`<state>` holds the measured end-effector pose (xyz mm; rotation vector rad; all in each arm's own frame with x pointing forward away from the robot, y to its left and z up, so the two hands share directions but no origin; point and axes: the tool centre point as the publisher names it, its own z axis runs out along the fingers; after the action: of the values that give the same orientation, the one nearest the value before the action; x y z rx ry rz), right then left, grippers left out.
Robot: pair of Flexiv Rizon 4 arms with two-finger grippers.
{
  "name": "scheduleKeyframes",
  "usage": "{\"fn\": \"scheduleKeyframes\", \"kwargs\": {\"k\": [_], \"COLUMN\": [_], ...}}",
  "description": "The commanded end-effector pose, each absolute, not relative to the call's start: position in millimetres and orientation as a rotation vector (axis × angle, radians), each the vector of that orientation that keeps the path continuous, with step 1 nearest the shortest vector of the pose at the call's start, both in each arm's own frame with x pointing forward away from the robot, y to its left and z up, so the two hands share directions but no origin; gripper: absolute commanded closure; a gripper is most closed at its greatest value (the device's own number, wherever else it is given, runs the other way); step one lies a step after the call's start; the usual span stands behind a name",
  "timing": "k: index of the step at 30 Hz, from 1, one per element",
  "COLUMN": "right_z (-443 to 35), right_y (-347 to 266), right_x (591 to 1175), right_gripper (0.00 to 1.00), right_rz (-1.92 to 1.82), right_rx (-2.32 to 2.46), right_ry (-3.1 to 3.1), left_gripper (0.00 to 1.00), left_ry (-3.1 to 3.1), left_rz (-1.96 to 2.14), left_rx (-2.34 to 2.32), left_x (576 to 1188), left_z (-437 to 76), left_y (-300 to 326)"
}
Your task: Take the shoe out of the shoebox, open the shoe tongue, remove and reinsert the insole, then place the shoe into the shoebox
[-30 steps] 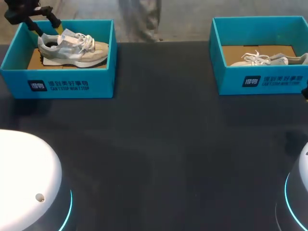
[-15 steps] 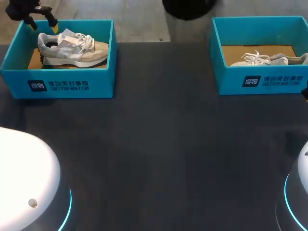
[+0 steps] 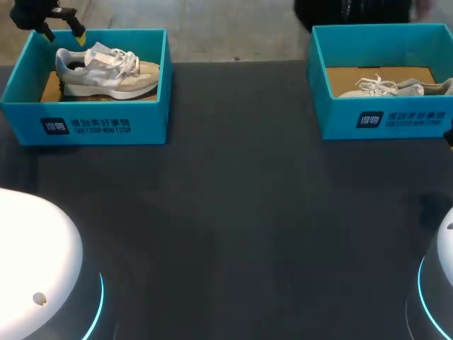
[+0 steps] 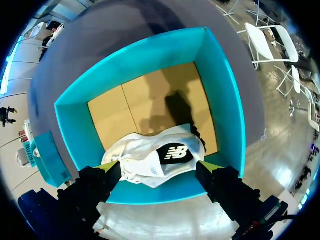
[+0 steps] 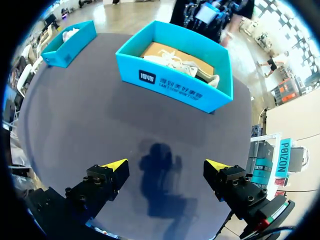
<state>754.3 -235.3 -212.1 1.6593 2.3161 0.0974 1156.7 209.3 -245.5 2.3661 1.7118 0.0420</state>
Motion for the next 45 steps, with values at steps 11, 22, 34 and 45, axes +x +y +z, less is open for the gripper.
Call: {"fn": "scheduleKeyframes", "kwargs": {"k": [11, 22, 34, 45], "right_z": [-212.8, -212.8, -212.8, -212.8], "right_y": [-235.7, -235.7, -235.7, -235.7], "right_x": [754.9, 754.9, 754.9, 754.9], "right_gripper": [0.0, 0.0, 0.0, 0.0], "right_rz": [0.1, 0.1, 0.1, 0.1], "right_rx": [1.659, 1.659, 1.659, 1.659], "right_ry": [2.318, 2.318, 2.318, 2.318], "left_gripper": [0.0, 0.05, 0.27, 0.47], "left_ry": [1.73, 1.773, 1.809, 1.816], "left_rz": [0.17, 0.256, 0.15, 0.109], "left_rx": [2.438, 2.44, 2.429, 2.457], "left_x": [1155.5, 1175.5, 1201.3, 1218.7], "left_z": [-262.7, -280.3, -292.9, -312.1], "left_y": [210.9, 234.3, 254.7, 263.2]}}
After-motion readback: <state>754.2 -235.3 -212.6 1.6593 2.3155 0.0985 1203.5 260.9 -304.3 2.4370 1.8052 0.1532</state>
